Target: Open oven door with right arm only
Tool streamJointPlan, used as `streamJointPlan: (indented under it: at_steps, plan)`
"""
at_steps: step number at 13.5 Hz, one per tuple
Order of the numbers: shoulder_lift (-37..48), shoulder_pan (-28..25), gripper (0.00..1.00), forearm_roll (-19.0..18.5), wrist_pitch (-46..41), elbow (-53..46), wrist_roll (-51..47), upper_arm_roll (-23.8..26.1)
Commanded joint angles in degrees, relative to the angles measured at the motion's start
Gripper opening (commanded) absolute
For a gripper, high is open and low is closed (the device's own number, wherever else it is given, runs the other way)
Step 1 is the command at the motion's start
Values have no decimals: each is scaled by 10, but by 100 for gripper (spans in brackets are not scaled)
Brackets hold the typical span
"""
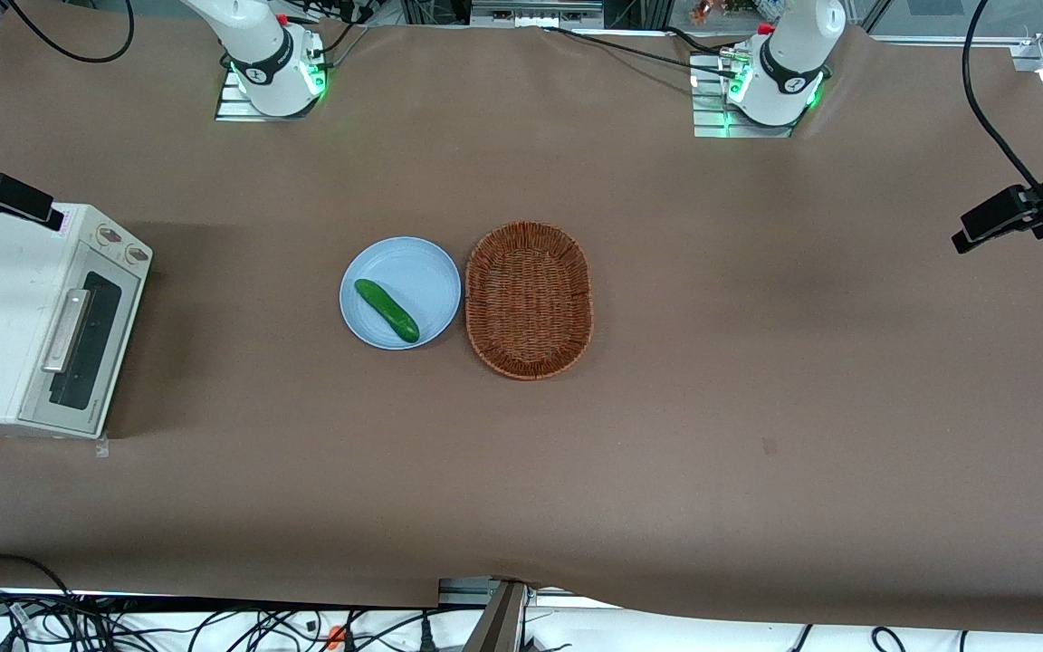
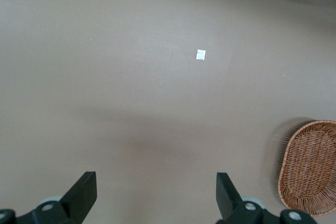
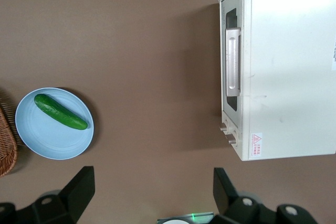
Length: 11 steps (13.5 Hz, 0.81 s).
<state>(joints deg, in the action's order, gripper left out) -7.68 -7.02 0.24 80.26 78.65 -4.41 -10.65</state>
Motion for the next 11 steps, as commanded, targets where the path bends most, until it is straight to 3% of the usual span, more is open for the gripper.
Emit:
streamJointPlan:
  at_steps: [1,11]
  plan:
    - [7,6,100,11,-12,-3,3,0]
    - [7,6,100,11,-13,-3,4,4]
